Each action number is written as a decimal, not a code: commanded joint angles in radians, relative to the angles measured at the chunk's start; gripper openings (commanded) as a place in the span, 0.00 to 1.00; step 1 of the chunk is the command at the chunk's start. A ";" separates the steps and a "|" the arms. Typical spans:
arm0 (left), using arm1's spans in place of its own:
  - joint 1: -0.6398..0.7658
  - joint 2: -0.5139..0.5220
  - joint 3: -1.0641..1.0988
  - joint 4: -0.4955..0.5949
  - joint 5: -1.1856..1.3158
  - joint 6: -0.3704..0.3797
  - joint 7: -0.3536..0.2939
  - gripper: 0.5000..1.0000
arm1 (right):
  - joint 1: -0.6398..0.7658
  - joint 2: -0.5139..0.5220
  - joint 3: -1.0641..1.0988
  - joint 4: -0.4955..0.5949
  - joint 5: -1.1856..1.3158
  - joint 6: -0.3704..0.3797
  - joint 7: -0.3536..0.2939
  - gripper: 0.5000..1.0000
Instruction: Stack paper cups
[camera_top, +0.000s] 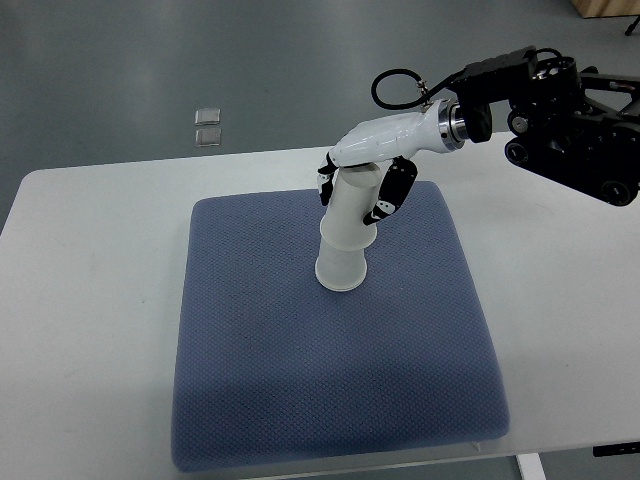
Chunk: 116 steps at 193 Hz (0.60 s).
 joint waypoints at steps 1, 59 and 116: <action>0.000 0.000 0.000 0.000 0.000 0.000 0.000 1.00 | 0.001 -0.001 0.001 0.001 0.003 0.000 0.000 0.82; 0.000 0.000 0.000 0.000 0.000 0.000 0.000 1.00 | 0.001 0.004 0.001 0.004 0.007 0.003 0.000 0.83; 0.000 0.000 0.000 0.000 0.000 0.000 0.000 1.00 | 0.004 -0.033 0.012 -0.004 0.009 0.001 0.000 0.83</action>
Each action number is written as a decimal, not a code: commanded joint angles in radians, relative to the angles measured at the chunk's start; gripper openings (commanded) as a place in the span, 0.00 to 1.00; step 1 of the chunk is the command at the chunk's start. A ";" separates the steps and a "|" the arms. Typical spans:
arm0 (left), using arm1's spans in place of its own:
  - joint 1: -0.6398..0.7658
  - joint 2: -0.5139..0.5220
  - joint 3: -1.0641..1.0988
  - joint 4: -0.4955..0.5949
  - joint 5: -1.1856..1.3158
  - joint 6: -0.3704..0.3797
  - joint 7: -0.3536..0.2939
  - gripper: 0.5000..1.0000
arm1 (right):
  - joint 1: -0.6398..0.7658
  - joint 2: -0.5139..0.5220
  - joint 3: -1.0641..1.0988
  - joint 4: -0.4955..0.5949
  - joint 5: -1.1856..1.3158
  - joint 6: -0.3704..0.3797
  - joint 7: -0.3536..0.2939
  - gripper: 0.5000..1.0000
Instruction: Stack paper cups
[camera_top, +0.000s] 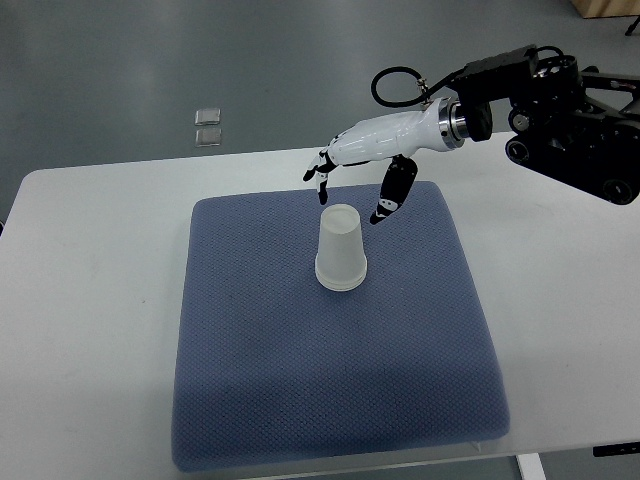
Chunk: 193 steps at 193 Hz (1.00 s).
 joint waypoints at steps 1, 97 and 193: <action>0.000 0.000 0.000 0.000 0.000 0.000 0.000 1.00 | -0.003 -0.017 0.003 -0.009 0.001 -0.004 0.000 0.83; 0.000 0.000 0.000 0.000 0.000 0.000 0.000 1.00 | -0.113 -0.109 0.007 -0.240 0.645 -0.194 -0.002 0.83; 0.000 0.000 0.000 0.000 0.000 0.000 0.000 1.00 | -0.260 -0.020 0.088 -0.279 1.756 -0.366 0.000 0.83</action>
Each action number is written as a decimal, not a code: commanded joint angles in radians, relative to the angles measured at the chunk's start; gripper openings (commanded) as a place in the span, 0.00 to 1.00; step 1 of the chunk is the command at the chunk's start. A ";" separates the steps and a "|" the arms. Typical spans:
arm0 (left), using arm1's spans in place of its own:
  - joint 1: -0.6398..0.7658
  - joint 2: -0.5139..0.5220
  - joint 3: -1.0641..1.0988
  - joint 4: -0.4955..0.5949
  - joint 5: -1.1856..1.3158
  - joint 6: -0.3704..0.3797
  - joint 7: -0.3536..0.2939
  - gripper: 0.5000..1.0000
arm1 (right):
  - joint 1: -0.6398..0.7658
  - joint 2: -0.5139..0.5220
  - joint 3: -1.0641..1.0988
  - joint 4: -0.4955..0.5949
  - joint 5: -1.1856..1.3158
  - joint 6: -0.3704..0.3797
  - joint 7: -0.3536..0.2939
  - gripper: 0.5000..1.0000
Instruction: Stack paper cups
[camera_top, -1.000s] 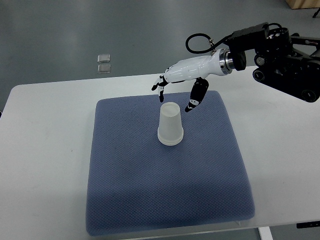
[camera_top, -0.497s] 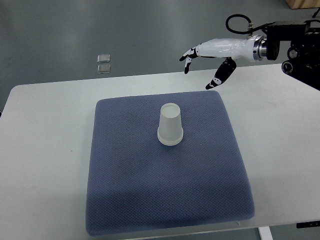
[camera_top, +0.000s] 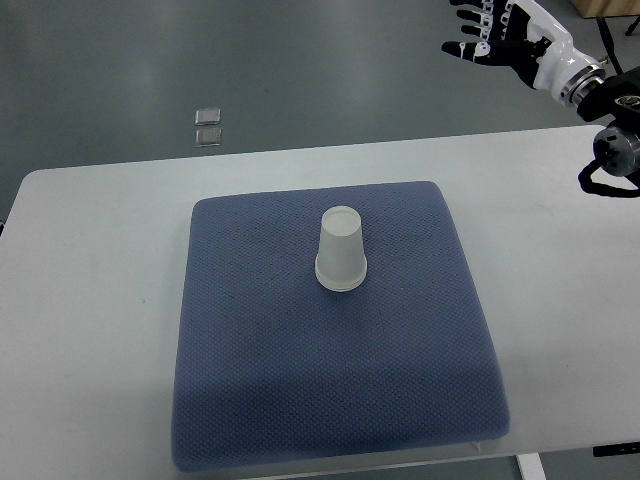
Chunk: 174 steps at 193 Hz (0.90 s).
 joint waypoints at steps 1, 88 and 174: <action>0.000 0.000 0.000 0.000 0.000 0.000 0.000 1.00 | -0.031 0.039 0.040 0.001 0.136 -0.055 0.000 0.83; 0.002 0.000 0.000 0.000 0.000 0.000 0.000 1.00 | -0.232 0.177 0.286 -0.016 0.226 -0.077 0.013 0.83; 0.002 0.000 0.000 0.000 0.000 0.000 0.000 1.00 | -0.284 0.204 0.290 -0.085 0.195 -0.075 0.013 0.83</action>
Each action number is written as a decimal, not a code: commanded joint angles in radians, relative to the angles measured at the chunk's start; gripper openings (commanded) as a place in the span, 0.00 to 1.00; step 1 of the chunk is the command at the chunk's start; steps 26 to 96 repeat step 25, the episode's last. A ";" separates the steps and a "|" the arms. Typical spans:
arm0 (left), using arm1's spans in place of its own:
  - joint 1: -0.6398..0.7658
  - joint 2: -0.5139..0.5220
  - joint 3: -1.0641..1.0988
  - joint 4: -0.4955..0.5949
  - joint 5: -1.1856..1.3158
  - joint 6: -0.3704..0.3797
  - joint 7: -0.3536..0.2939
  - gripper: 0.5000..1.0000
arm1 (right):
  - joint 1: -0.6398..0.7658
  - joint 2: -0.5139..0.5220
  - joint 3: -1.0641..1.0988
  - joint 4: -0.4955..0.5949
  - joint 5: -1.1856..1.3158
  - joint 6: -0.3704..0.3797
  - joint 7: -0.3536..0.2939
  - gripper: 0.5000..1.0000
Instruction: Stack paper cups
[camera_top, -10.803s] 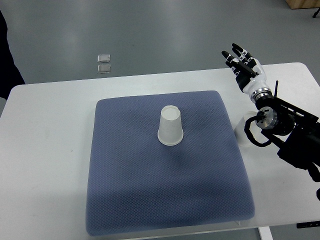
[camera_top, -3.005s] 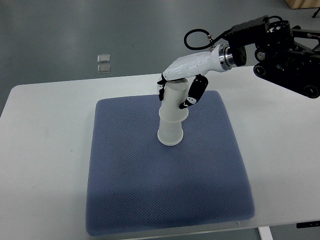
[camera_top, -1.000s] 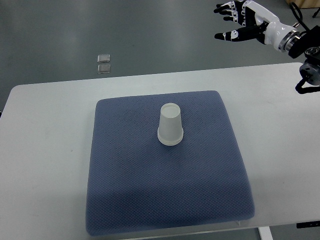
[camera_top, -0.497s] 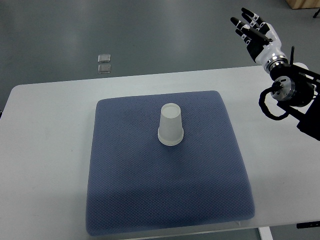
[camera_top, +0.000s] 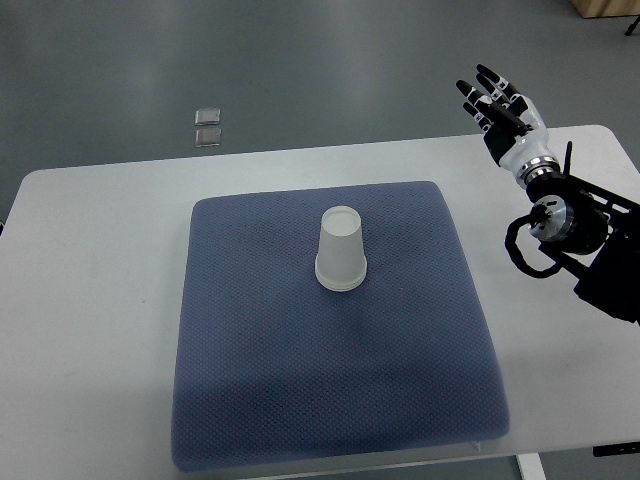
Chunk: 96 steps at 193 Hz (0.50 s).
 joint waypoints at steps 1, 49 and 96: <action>0.000 0.000 0.000 0.000 0.000 0.000 0.000 1.00 | -0.015 0.000 0.000 -0.001 0.001 -0.001 0.000 0.83; 0.000 0.000 0.000 0.000 0.000 0.000 0.000 1.00 | -0.027 0.019 0.001 -0.001 0.002 -0.001 0.002 0.83; 0.000 0.000 0.000 0.000 0.000 0.000 0.000 1.00 | -0.027 0.019 0.001 -0.001 0.002 -0.001 0.002 0.83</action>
